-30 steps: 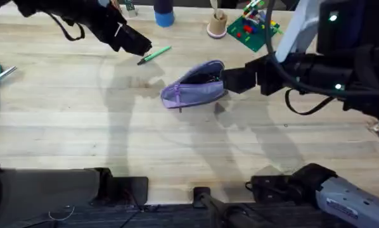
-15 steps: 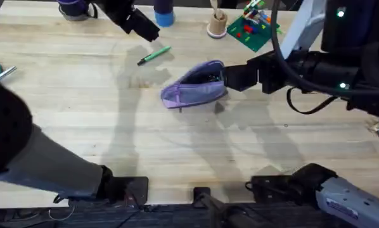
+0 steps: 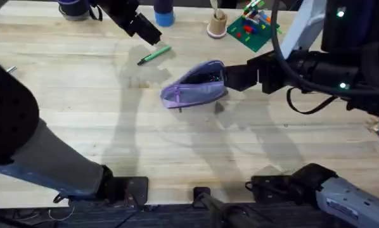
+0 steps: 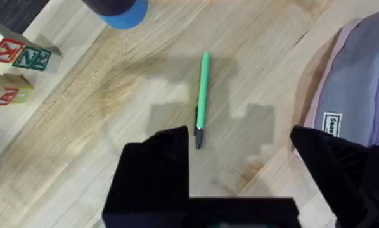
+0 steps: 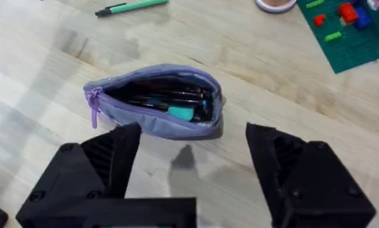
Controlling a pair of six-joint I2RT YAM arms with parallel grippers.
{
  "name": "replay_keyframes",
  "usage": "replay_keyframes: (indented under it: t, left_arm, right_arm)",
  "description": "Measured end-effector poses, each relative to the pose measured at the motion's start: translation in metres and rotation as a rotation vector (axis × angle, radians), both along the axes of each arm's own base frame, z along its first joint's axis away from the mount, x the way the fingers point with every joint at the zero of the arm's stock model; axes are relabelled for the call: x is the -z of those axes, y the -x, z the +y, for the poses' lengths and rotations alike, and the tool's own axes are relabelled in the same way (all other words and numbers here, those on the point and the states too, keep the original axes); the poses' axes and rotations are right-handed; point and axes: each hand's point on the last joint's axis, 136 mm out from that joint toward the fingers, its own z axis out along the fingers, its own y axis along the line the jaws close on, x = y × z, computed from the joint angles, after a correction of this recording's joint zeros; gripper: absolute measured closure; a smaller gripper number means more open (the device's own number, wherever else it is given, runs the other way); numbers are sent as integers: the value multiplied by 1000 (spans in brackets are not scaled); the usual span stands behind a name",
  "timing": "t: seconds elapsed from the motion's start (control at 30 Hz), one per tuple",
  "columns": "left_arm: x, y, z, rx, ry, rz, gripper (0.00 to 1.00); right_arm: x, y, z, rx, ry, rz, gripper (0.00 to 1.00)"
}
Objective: Unzip the bag, pick up the pens from the table one at a time and place them inside, then zip the bag closed.
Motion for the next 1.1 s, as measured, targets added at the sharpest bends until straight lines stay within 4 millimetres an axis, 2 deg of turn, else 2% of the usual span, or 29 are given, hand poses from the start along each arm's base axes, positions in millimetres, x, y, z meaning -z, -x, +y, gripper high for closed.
replay_keyframes:
  t: [0.3,0.6,0.7,0.9,1.1]
  left_arm:
    - [-8,-17,-1,0,3,-83,8]
    - [-6,-20,-1,1,3,-85,8]
    - [9,-23,-1,1,2,-51,8]
    - [56,-30,-1,1,-2,52,8]
    - [84,-32,-1,0,-5,108,7]
  right_arm:
    - [0,0,0,0,0,0,6]
    - [0,0,0,0,0,0,6]
    - [0,0,0,0,0,0,6]
    - [-1,0,0,0,-1,-3,6]
    - [-2,-1,1,0,-4,-8,6]
